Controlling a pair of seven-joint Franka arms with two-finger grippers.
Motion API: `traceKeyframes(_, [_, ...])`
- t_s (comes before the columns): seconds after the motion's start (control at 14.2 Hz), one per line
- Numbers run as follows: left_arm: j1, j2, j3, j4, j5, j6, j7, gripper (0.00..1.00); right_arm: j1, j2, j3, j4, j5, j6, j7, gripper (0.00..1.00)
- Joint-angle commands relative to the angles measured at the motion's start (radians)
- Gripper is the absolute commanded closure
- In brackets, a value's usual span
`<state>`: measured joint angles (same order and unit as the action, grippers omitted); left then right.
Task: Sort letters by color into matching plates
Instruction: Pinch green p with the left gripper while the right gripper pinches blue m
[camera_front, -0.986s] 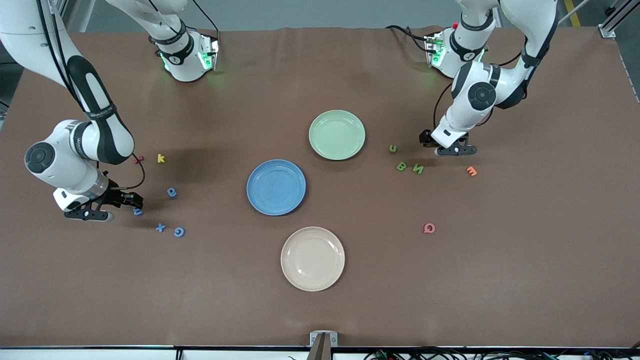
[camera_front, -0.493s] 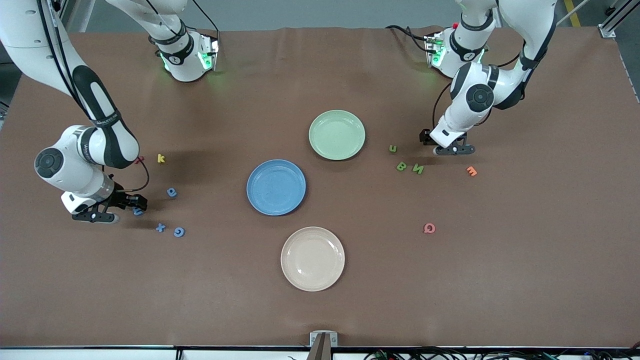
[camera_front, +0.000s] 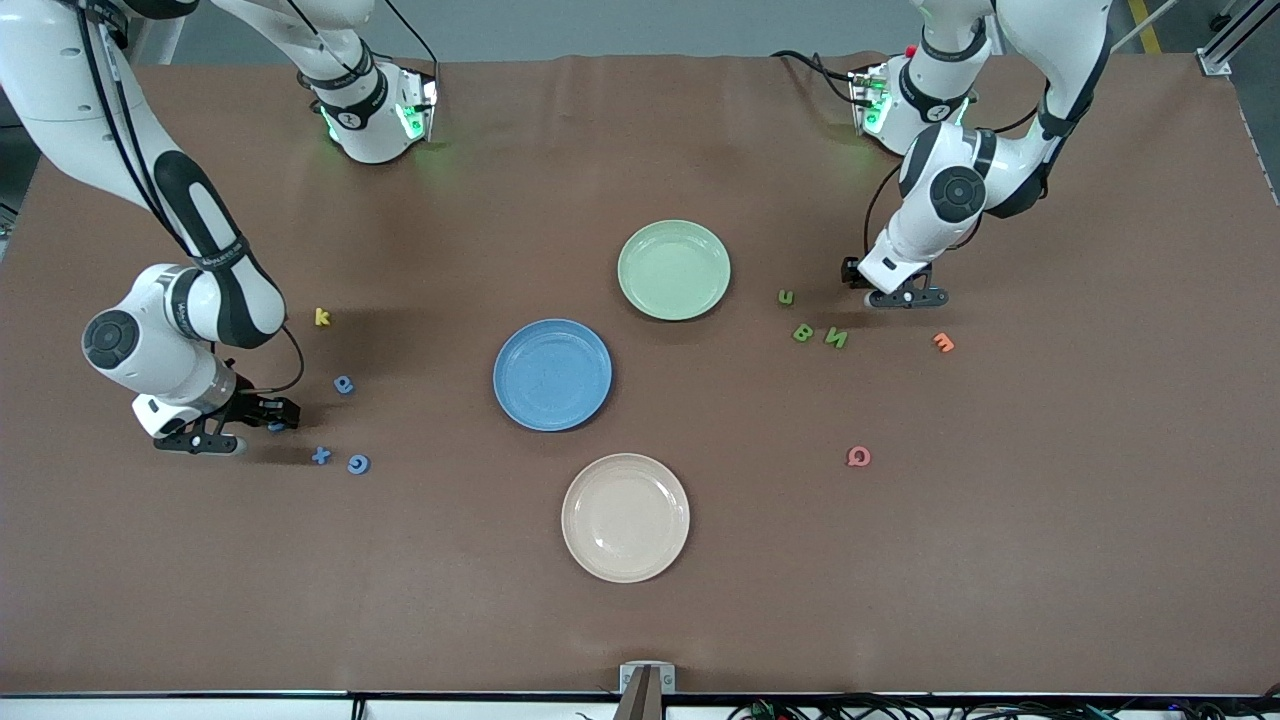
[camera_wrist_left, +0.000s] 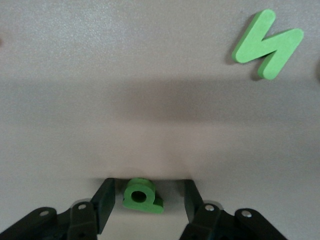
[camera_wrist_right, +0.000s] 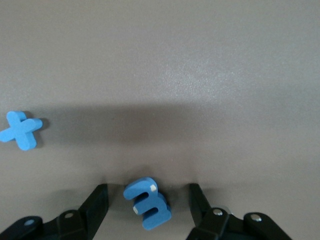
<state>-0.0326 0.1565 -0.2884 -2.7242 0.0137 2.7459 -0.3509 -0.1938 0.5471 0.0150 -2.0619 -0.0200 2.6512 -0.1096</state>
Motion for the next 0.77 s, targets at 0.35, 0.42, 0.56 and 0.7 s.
traceKeyframes(0.35, [0.013, -0.005, -0.006, -0.011, 0.020, 0.014, -0.005, 0.72, -0.012, 0.011, 0.009, 0.017, -0.009, -0.025, -0.021, 1.00])
traceKeyframes(0.42, [0.013, -0.008, -0.006, -0.011, 0.020, 0.014, -0.005, 0.75, -0.009, 0.001, 0.011, 0.019, -0.008, -0.040, -0.015, 1.00])
traceKeyframes(0.56, [0.014, -0.018, -0.006, -0.008, 0.020, 0.008, -0.005, 0.78, 0.004, -0.041, 0.025, 0.028, 0.003, -0.118, 0.019, 1.00])
traceKeyframes(0.7, [0.014, -0.041, -0.008, -0.003, 0.020, -0.006, -0.006, 0.78, 0.023, -0.064, 0.031, 0.048, 0.003, -0.200, 0.076, 1.00])
